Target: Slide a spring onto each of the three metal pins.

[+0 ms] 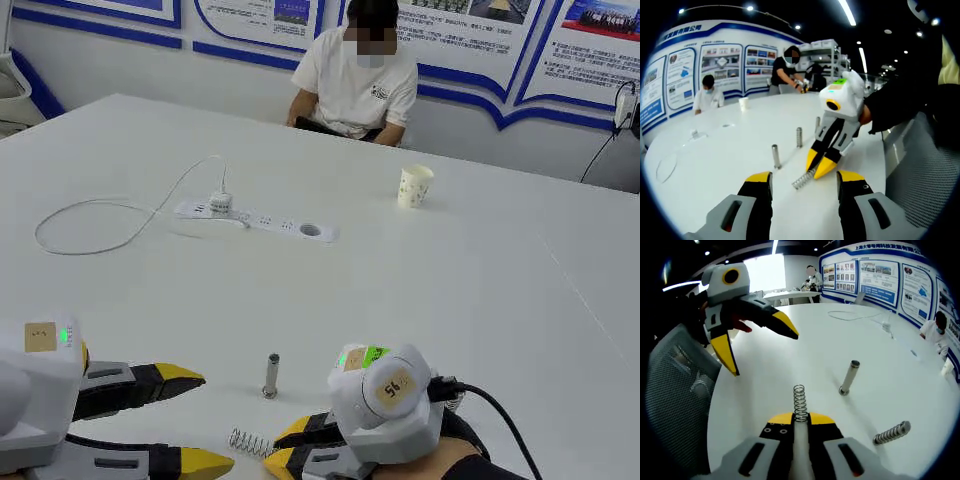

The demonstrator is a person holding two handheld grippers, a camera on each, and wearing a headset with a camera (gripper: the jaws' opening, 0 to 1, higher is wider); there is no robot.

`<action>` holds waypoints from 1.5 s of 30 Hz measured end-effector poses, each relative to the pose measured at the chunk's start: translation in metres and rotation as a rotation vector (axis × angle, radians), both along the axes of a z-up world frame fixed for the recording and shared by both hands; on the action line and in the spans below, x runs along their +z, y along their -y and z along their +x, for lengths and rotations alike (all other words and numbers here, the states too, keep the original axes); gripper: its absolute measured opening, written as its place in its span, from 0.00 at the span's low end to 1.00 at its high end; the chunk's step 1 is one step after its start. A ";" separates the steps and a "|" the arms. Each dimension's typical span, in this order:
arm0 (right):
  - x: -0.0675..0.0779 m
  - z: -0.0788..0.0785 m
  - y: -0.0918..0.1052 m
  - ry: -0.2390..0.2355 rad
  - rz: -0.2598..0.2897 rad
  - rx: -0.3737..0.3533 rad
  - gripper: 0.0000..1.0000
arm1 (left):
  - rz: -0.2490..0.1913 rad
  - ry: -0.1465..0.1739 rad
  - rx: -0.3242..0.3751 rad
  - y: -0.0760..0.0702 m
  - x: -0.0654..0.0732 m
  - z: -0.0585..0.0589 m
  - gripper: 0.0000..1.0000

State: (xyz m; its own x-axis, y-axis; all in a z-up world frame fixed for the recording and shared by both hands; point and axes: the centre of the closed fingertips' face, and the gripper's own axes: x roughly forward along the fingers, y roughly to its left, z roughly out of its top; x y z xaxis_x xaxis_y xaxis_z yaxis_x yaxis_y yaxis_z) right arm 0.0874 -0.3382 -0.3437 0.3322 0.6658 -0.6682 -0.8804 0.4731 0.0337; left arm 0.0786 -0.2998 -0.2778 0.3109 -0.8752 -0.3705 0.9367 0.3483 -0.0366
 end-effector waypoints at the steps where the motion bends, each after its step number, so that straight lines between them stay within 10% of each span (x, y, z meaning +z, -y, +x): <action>1: 0.001 -0.001 0.000 -0.001 -0.001 0.002 0.11 | 0.002 0.000 -0.003 0.000 -0.001 0.000 0.53; 27: 0.044 -0.037 -0.005 -0.050 -0.040 0.153 0.11 | 0.147 0.084 -0.193 0.019 -0.022 -0.022 0.32; 45: 0.066 -0.045 -0.014 -0.030 -0.045 0.206 0.11 | 0.128 0.084 -0.226 0.022 -0.019 -0.028 0.12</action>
State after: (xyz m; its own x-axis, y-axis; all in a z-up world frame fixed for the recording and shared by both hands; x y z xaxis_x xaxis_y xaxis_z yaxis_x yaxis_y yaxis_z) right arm 0.0422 -0.3241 -0.2773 0.1718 0.6869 -0.7061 -0.9574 0.2852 0.0444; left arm 0.0506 -0.3214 -0.2969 0.1470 -0.8737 -0.4637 0.9891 0.1266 0.0749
